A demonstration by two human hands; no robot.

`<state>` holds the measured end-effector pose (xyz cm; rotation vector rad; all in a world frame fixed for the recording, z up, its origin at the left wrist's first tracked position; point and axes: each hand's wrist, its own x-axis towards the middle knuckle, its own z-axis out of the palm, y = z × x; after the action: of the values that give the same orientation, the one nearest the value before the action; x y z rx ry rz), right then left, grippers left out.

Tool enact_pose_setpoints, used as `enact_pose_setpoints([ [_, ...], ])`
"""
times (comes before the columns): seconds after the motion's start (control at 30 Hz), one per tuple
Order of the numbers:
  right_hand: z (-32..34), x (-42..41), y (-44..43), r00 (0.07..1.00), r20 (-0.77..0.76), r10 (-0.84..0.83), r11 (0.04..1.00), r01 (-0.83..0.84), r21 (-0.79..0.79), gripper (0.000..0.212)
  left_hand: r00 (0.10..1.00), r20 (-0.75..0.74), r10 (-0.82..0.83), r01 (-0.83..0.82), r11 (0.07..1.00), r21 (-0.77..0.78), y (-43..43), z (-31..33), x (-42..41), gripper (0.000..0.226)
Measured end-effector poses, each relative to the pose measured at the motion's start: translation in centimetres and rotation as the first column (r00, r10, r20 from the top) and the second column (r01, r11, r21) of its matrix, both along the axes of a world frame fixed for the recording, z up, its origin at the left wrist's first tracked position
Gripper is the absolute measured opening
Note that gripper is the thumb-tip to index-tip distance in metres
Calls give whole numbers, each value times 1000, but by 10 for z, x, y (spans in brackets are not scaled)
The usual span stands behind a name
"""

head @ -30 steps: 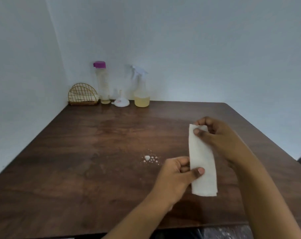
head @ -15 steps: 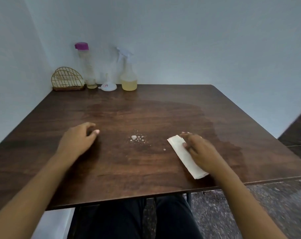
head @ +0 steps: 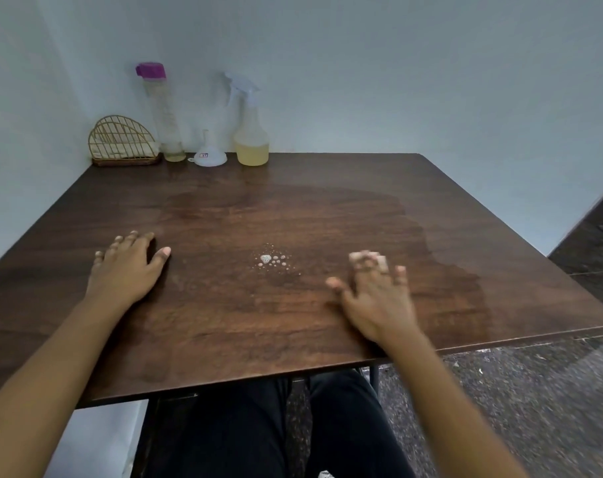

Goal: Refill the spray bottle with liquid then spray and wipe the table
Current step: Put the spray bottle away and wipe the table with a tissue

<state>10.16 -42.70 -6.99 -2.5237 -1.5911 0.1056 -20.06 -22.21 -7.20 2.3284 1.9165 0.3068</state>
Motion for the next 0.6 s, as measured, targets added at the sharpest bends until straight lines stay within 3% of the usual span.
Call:
enact_pose_setpoints([
  [0.1, -1, -81, 16, 975, -65, 214, 977, -212, 30, 107, 1000, -4, -1, 1, 1000, 5, -1, 0, -1, 59],
  [0.17, -2, -93, 17, 964, -69, 257, 966, -258, 6, 103, 1000, -6, -3, 3, 1000, 5, -1, 0, -1, 59],
  [0.23, -5, -65, 10, 980, -26, 199, 980, -199, 8, 98, 1000, -9, -3, 3, 1000, 3, 0, 0, -1, 59],
  [0.33, -6, 14, -14, 999, 38, -28, 999, 28, -21, 92, 1000, -22, -8, 8, 1000, 6, 2, -1, -1, 60],
  [0.47, 3, 69, -39, 953, 25, -302, 946, 303, -112, 96, 1000, -24, -4, 4, 1000, 2, 2, -2, 0, 59],
  [0.53, 1, 44, -24, 965, 27, -259, 963, 260, -65, 97, 1000, -19, -1, 1, 1000, 2, 1, -2, 1, 59],
  [0.6, -3, -7, -3, 997, 12, -72, 997, 72, 24, 103, 1000, -14, 2, -2, 1000, 7, 0, -2, 1, 59],
])
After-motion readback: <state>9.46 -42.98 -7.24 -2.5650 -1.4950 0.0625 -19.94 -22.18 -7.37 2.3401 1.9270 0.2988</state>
